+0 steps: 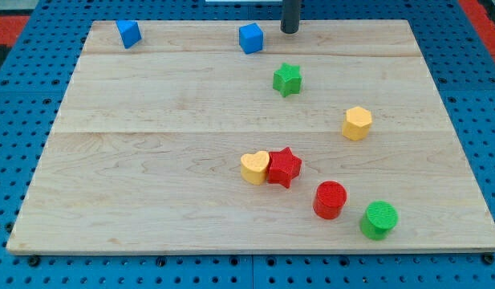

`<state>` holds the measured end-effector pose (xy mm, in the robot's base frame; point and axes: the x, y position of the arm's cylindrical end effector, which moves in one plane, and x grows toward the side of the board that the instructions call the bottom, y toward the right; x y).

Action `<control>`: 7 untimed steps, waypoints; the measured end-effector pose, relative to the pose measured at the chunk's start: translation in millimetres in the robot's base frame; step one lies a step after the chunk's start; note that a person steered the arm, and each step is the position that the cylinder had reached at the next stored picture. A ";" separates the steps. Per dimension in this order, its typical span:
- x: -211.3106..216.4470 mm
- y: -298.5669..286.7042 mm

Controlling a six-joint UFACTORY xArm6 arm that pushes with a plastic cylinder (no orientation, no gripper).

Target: Push the blue cube left a bit

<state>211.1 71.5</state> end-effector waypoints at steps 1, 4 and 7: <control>0.7 4.7; 44.5 22.6; 45.7 -41.1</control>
